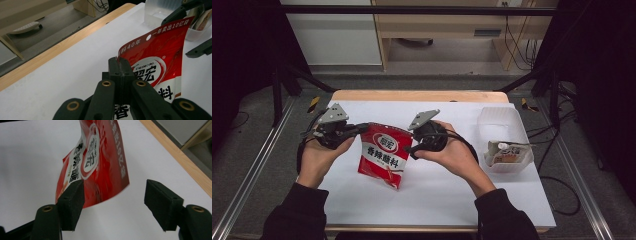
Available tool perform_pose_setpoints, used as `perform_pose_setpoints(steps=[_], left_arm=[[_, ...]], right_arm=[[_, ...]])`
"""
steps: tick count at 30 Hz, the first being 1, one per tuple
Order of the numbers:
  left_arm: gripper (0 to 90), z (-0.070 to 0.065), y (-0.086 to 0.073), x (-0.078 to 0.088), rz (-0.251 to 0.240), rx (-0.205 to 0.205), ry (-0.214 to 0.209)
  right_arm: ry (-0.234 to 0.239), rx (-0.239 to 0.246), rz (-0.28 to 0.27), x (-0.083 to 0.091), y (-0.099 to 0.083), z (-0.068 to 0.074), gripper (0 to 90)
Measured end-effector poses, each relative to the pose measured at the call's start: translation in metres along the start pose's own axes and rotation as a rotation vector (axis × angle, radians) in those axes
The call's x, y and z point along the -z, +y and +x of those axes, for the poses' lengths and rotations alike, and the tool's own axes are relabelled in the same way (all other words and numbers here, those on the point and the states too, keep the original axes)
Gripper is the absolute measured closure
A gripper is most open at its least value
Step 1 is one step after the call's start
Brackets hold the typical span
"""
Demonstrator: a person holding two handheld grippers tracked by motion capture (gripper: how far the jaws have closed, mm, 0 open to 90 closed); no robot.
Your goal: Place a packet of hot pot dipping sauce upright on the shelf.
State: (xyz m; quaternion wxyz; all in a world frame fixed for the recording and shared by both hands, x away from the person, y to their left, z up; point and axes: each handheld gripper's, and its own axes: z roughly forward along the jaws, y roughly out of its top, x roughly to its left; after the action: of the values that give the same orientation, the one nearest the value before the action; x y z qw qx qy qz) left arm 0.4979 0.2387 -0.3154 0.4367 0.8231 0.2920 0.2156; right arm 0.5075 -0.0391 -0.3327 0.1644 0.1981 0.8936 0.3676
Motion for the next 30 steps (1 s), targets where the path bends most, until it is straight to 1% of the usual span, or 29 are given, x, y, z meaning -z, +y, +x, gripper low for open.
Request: perform_pose_setpoints(steps=[3,6,8,10,12,14,16,20,23,26,28,30], left_arm=[[90.0,0.000,0.001,0.001,0.006,-0.010,-0.001],[90.0,0.000,0.001,0.001,0.001,-0.005,0.000],[90.0,-0.001,0.002,0.001,0.000,-0.005,-0.001],[90.0,-0.002,0.002,0.001,0.000,-0.008,-0.003],[90.0,-0.002,0.003,0.001,0.003,-0.015,-0.003],[90.0,-0.003,0.004,0.000,0.000,-0.014,-0.006],[90.0,-0.003,0.004,0.000,-0.001,-0.012,-0.006],[90.0,-0.005,0.005,-0.001,0.005,-0.021,-0.011],[90.0,-0.006,0.006,-0.002,-0.001,-0.019,-0.011],[90.0,-0.006,0.006,-0.002,-0.003,-0.019,-0.015],[90.0,-0.006,0.006,-0.002,-0.004,-0.017,-0.022],[90.0,-0.006,0.006,-0.003,-0.001,-0.018,-0.028]], right_arm=[[0.023,0.014,0.021,-0.004,0.009,-0.001,38.8],[0.043,0.030,0.050,-0.008,0.017,-0.002,43.7],[0.055,0.031,0.068,-0.010,0.021,-0.003,47.9],[0.061,0.041,0.086,-0.012,0.024,-0.003,50.5],[0.072,0.049,0.106,-0.015,0.028,-0.004,55.2],[0.085,0.051,0.118,-0.016,0.030,-0.004,58.5],[0.095,0.067,0.132,-0.018,0.032,-0.004,62.3],[0.109,0.068,0.162,-0.021,0.034,-0.004,70.3],[0.123,0.071,0.180,-0.022,0.035,-0.004,74.8],[0.132,0.072,0.189,-0.022,0.035,-0.004,80.6],[0.132,0.072,0.193,-0.021,0.035,-0.005,87.3],[0.130,0.071,0.204,-0.021,0.035,-0.005,89.4]])
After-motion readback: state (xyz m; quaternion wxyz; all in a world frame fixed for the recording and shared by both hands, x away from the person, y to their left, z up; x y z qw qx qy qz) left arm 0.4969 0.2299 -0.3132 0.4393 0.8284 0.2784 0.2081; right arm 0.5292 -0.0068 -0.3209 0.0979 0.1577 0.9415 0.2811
